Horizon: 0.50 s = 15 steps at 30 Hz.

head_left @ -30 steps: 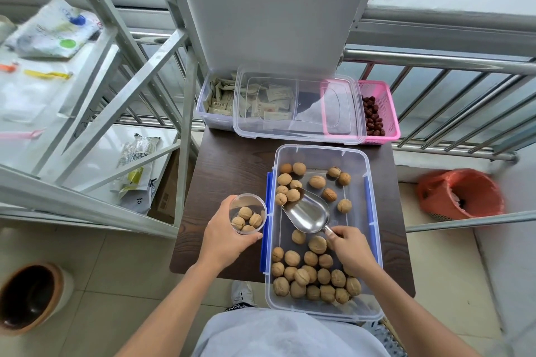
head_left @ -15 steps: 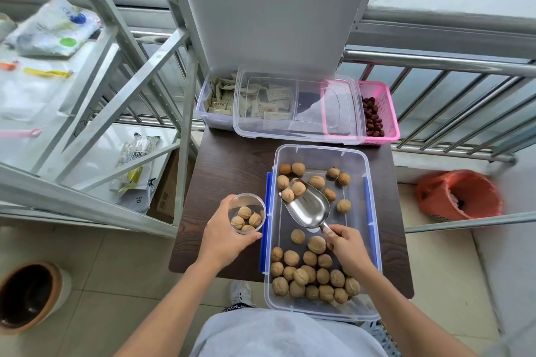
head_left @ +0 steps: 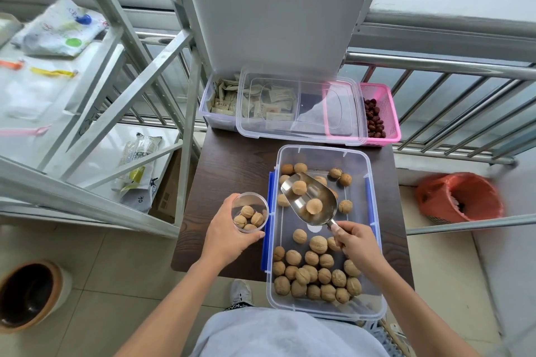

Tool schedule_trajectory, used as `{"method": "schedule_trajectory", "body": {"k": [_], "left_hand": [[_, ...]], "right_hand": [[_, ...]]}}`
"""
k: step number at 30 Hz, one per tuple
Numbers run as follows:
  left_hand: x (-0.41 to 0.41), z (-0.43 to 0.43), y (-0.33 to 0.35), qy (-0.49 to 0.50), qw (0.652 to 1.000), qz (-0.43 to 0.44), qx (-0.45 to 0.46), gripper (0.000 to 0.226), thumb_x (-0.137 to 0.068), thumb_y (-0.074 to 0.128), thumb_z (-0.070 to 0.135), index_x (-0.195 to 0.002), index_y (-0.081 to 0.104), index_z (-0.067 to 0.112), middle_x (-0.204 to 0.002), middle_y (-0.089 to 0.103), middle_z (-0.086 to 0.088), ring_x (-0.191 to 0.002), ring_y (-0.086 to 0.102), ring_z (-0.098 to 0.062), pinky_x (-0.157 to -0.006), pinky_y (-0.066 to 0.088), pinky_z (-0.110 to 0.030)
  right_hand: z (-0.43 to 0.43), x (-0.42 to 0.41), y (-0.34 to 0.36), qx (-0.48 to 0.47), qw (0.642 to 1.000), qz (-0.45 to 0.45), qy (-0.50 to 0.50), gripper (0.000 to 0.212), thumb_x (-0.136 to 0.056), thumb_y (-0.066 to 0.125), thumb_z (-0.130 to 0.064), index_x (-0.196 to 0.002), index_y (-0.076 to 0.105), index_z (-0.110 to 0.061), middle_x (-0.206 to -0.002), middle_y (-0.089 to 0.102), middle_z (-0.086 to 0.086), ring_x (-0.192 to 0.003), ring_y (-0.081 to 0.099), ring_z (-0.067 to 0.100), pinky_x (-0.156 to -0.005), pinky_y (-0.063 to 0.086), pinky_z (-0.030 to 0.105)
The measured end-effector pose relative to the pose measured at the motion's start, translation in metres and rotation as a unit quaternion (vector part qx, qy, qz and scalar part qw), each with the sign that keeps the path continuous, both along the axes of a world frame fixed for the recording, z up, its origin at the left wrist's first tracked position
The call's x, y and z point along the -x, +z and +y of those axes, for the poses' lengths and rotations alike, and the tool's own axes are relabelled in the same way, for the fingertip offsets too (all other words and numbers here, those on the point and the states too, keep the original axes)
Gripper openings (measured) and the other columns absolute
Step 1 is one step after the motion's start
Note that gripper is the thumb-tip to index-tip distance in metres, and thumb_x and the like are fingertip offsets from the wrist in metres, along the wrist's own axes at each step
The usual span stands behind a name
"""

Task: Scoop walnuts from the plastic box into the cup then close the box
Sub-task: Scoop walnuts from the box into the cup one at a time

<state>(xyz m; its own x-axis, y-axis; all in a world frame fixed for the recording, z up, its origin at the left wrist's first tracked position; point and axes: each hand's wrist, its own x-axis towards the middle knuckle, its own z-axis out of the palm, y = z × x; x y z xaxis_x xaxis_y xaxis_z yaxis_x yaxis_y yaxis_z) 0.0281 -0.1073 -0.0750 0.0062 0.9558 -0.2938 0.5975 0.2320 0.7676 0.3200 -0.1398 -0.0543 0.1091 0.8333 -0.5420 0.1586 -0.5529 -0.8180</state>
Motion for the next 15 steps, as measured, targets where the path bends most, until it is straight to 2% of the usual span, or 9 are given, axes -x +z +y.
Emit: {"method": "schedule_trajectory", "body": {"k": [4,10,13,15], "left_hand": [[0.001,0.0,0.001,0.001,1.0,-0.004,0.008,0.097,-0.058,0.095,0.039,-0.136,0.038,0.046,-0.124,0.06,0.016,-0.118,0.057,-0.009,-0.1,0.048,-0.036],[0.0,0.001,0.008,-0.013,1.0,0.001,-0.002,0.097,-0.06,0.096,0.035,-0.118,0.028,0.072,-0.112,0.055,0.031,-0.115,0.056,-0.006,-0.096,0.046,-0.032],[-0.004,0.001,0.012,-0.02,1.0,0.001,-0.009,0.095,-0.061,0.095,0.033,-0.119,0.029,0.069,-0.111,0.052,0.034,-0.116,0.055,-0.007,-0.097,0.045,-0.032],[-0.005,0.002,0.014,-0.023,1.0,-0.001,-0.014,0.093,-0.062,0.095,0.03,-0.115,0.031,0.073,-0.11,0.052,0.037,-0.114,0.053,-0.004,-0.095,0.043,-0.03]], "right_hand": [[0.006,-0.005,0.022,-0.016,0.999,0.005,0.05,0.022,-0.1,0.055,-0.008,-0.089,0.074,-0.007,-0.059,0.047,0.005,-0.043,0.037,0.004,-0.042,0.032,0.015],[0.021,-0.002,0.053,-0.022,0.979,-0.082,0.186,0.02,-0.098,0.06,-0.023,-0.091,0.077,-0.016,-0.059,0.054,-0.004,-0.057,0.044,0.015,-0.057,0.038,0.032],[0.026,0.006,0.07,-0.021,0.966,-0.121,0.226,0.021,-0.098,0.061,-0.026,-0.089,0.077,-0.015,-0.058,0.052,-0.004,-0.054,0.042,0.01,-0.054,0.037,0.027],[0.028,0.01,0.079,-0.036,0.956,-0.146,0.251,0.024,-0.098,0.061,-0.027,-0.084,0.076,-0.013,-0.055,0.047,-0.005,-0.05,0.038,0.01,-0.053,0.034,0.027]]}}
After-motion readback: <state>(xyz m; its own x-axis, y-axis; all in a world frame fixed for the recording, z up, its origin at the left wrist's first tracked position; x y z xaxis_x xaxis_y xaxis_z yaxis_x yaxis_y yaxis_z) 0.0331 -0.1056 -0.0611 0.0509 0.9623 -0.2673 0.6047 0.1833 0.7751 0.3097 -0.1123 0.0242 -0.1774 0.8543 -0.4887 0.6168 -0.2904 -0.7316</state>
